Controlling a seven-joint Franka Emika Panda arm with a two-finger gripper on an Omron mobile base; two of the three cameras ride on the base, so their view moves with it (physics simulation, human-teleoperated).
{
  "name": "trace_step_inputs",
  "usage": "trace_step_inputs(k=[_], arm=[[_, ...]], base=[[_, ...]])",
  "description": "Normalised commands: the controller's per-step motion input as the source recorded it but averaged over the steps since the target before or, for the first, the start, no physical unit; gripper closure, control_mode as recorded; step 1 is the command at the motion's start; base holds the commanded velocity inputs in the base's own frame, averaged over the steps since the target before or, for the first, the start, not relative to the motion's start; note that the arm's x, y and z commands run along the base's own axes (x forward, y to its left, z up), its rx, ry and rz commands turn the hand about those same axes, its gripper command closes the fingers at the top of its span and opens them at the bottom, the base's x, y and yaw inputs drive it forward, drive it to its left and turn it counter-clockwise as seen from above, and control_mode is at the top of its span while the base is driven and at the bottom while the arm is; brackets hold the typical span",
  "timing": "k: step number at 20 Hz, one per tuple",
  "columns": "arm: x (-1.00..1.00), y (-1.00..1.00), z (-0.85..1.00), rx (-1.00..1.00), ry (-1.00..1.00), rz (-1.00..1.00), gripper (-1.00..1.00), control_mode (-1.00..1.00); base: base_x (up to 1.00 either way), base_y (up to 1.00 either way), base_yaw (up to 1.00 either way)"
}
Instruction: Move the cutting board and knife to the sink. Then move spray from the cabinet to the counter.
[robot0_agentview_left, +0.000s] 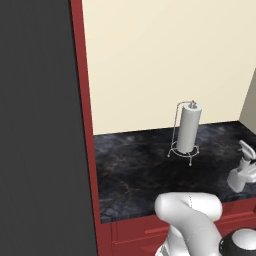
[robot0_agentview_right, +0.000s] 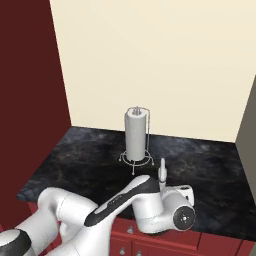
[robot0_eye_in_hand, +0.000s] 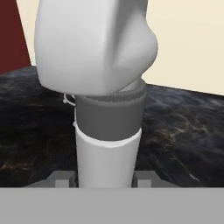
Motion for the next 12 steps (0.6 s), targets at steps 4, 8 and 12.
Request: trace_step_inputs(k=[4, 8, 12], arm=[[0.22, -0.14, -0.18, 0.00, 0.00, 0.00, 1.00, -1.00], [0.20, -0.04, -0.23, 0.00, 0.00, 0.00, 1.00, -1.00], [0.05, 0.00, -0.30, 0.00, 0.00, 0.00, 1.00, -1.00]], base=[[0.00, 0.00, 0.00], [0.00, 0.00, 0.00], [0.00, 0.00, 0.00]])
